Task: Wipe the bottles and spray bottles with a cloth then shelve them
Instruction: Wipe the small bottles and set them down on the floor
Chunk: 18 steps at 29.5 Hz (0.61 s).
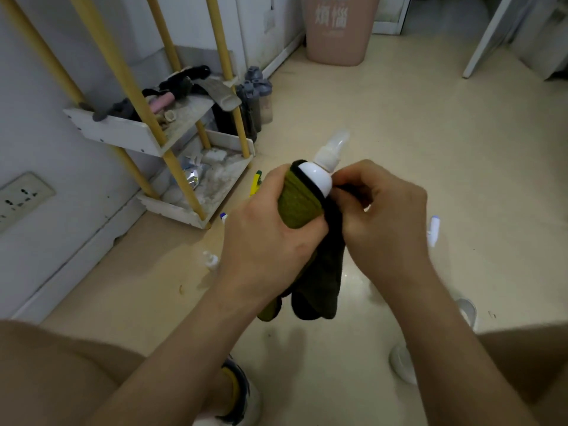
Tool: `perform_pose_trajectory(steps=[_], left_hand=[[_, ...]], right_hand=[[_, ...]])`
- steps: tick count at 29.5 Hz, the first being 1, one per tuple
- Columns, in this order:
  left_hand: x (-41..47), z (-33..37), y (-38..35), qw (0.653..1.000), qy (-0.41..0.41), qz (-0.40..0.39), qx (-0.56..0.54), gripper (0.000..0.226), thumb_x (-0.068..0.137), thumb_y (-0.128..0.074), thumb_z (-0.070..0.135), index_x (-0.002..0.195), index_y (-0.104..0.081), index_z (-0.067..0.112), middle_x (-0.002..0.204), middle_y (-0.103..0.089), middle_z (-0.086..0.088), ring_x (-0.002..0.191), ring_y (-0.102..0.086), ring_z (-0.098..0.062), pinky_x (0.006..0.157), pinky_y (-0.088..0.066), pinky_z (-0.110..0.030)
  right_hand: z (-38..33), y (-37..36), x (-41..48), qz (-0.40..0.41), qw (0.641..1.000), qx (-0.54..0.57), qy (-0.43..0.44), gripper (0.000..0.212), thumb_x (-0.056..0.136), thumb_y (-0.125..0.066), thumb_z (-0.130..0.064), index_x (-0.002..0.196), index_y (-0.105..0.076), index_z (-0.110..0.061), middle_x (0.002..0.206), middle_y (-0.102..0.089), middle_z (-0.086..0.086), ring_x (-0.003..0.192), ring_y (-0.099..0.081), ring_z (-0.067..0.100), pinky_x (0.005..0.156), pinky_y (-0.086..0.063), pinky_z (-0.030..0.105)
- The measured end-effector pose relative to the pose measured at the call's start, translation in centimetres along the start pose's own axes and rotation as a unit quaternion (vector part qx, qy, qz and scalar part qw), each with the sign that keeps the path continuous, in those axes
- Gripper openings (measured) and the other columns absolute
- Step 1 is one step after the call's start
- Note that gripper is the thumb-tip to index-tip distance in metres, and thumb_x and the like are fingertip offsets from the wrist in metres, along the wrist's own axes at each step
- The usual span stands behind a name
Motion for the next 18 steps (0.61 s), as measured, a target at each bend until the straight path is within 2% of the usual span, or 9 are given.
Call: perform_pose_trajectory(steps=[3,6,8,10,14,16,18], left_hand=[[0.3,0.7,0.2,0.999,-0.006,-0.024,-0.047,0.038,0.074,-0.072,0.034,0.111,-0.061,0.034,0.082,-0.062,0.009,0.075,-0.062,-0.01,0.063,-0.053,-0.031],[1.1,0.0,0.1,0.993,0.045,-0.064,-0.092,0.033,0.07,-0.072,0.032,0.101,-0.064,0.031,0.083,-0.066,0.005,0.079,-0.065,-0.015,0.068,-0.056,-0.044],[1.0,-0.7,0.1,0.991,0.07,-0.067,-0.097,0.031,0.069,-0.074,0.031,0.099,-0.065,0.03,0.083,-0.068,0.004,0.078,-0.066,-0.015,0.068,-0.056,-0.047],[0.6,-0.7,-0.2,0.993,0.063,-0.049,-0.083,0.03,0.072,-0.075,0.032,0.1,-0.063,0.032,0.082,-0.066,0.007,0.075,-0.065,-0.011,0.065,-0.056,-0.043],[-0.3,0.3,-0.6,0.999,-0.006,-0.023,-0.048,0.036,0.08,-0.074,0.032,0.11,-0.055,0.039,0.09,-0.062,0.013,0.078,-0.062,-0.007,0.062,-0.051,-0.025],[-0.2,0.3,-0.7,0.998,0.0,-0.029,-0.053,0.036,0.081,-0.073,0.033,0.109,-0.052,0.04,0.09,-0.062,0.012,0.08,-0.062,-0.006,0.063,-0.051,-0.022],[0.3,-0.6,-0.8,0.997,0.045,-0.044,-0.045,0.033,0.079,-0.072,0.036,0.105,-0.052,0.038,0.087,-0.063,0.013,0.079,-0.061,-0.003,0.065,-0.052,-0.026]], right_hand=[[0.0,0.2,-0.5,0.021,0.999,0.018,-0.016,0.019,0.08,-0.059,-0.001,0.085,-0.069,-0.016,0.072,-0.062,-0.012,0.071,-0.056,0.006,0.065,-0.039,0.005],[-1.4,1.4,0.2,0.06,0.997,0.024,0.029,0.013,0.082,-0.067,-0.002,0.087,-0.069,-0.014,0.077,-0.066,-0.009,0.072,-0.063,0.008,0.068,-0.049,0.021],[-1.8,1.5,0.7,0.057,0.997,0.02,0.051,0.011,0.082,-0.068,-0.002,0.087,-0.068,-0.012,0.077,-0.067,-0.006,0.072,-0.063,0.01,0.069,-0.051,0.026],[-1.4,1.1,0.6,0.043,0.998,0.024,0.026,0.012,0.082,-0.067,-0.003,0.087,-0.069,-0.014,0.078,-0.067,-0.008,0.074,-0.063,0.01,0.07,-0.05,0.025],[0.1,0.2,-0.2,0.011,0.998,0.033,-0.05,0.023,0.082,-0.06,-0.003,0.082,-0.067,-0.025,0.07,-0.061,-0.018,0.07,-0.06,-0.002,0.063,-0.04,0.007],[-0.2,0.7,-0.3,0.044,0.997,0.046,-0.043,0.021,0.083,-0.063,-0.002,0.085,-0.071,-0.021,0.073,-0.063,-0.017,0.072,-0.06,-0.001,0.065,-0.042,0.007],[-1.1,1.1,-0.2,0.066,0.996,0.057,-0.003,0.014,0.084,-0.067,-0.003,0.088,-0.071,-0.016,0.076,-0.066,-0.013,0.075,-0.064,0.004,0.069,-0.049,0.016]])
Point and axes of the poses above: each hand's wrist, its own x-axis towards the middle knuckle, its own y-axis out of the back of the hand, z = x × y, the point moved 1 cm from there along x, towards the middle knuckle
